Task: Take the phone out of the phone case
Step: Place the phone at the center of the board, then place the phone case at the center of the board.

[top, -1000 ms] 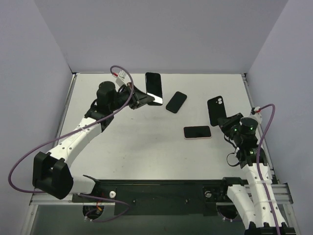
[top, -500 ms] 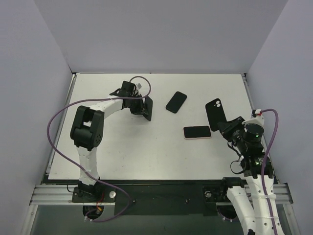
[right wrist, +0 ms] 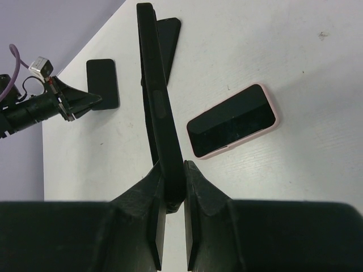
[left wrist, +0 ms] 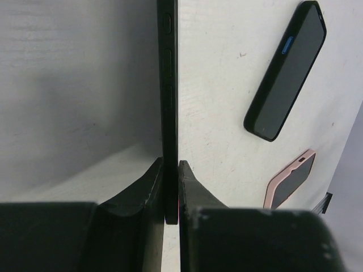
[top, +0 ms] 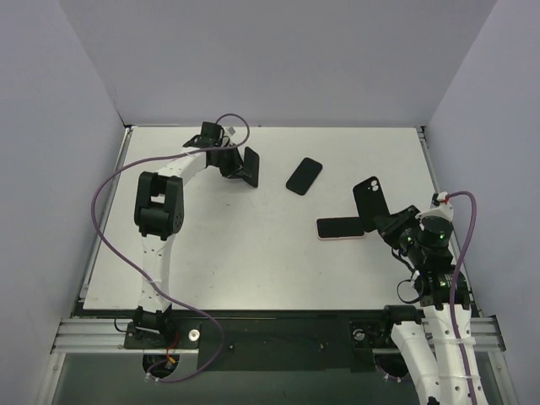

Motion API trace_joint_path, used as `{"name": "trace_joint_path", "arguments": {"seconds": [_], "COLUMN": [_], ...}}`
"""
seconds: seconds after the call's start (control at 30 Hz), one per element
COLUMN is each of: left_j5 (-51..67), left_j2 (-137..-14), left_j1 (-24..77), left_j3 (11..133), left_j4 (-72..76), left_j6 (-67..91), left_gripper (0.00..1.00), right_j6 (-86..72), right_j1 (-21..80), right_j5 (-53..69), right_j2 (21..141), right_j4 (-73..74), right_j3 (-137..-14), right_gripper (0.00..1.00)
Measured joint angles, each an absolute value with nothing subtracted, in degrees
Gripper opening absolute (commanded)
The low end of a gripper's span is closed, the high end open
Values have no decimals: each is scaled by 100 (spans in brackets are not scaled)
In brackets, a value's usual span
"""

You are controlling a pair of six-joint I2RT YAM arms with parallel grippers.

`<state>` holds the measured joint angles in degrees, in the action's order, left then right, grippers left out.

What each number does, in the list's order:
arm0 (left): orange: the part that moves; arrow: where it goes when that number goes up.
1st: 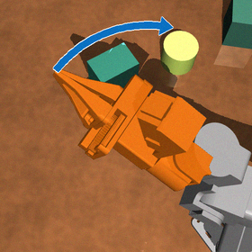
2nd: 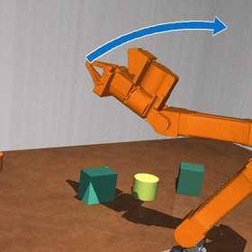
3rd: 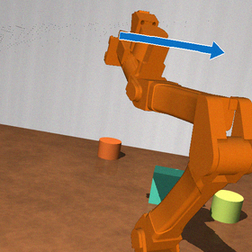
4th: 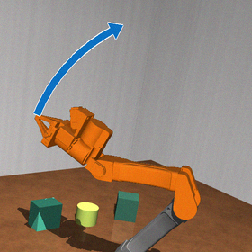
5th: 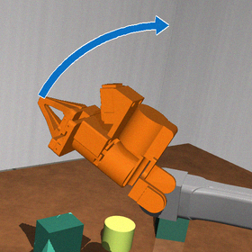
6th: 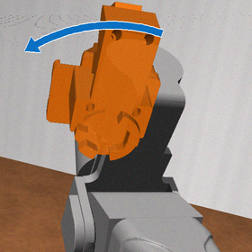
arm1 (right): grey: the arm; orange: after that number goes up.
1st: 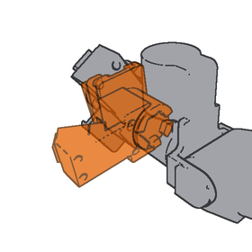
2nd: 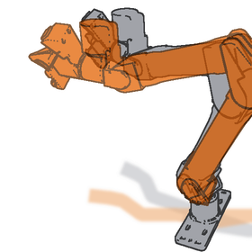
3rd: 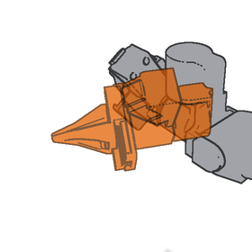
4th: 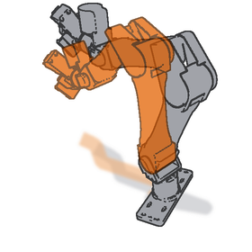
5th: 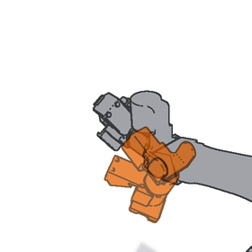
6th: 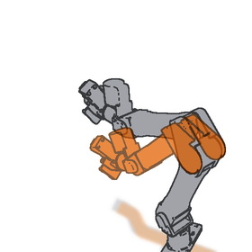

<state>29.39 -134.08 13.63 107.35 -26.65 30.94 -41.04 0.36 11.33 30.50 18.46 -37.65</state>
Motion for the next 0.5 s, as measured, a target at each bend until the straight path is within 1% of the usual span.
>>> {"name": "trace_joint_path", "arguments": {"seconds": [0.03,0.07,0.1,0.13,0.17,0.2,0.3,0.5], "left_j5": [2923,2902,2875,2847,2783,2716,2451,1859], "left_j2": [-13408,-13408,-13408,-13408,-13408,-13408,-13402,-13253], "left_j1": [1369,1385,1402,1417,1433,1446,1472,1485], "left_j3": [10763,10787,10796,10798,10801,10801,10798,10798], "left_j4": [-2707,-2777,-2825,-2886,-2976,-3061,-3271,-3599], "left_j6": [3096,3094,3087,3079,3072,3059,3074,3065], "left_gripper": [33,42,53,56,67,72,74,76], "right_j6": [-4101,-4099,-4099,-4099,-4101,-4104,-4132,-4270], "right_j1": [36,36,36,36,36,36,21,-322], "right_j5": [1129,1114,1094,1079,1055,1026,928,777], "right_j2": [3057,3065,3074,3087,3120,3186,3538,4963], "right_j4": [1855,1865,1874,1872,1872,1872,1841,1203], "right_j3": [-3765,-3765,-3765,-3765,-3765,-3765,-3763,-3754], "right_gripper": [0,0,0,0,0,0,0,0]}}
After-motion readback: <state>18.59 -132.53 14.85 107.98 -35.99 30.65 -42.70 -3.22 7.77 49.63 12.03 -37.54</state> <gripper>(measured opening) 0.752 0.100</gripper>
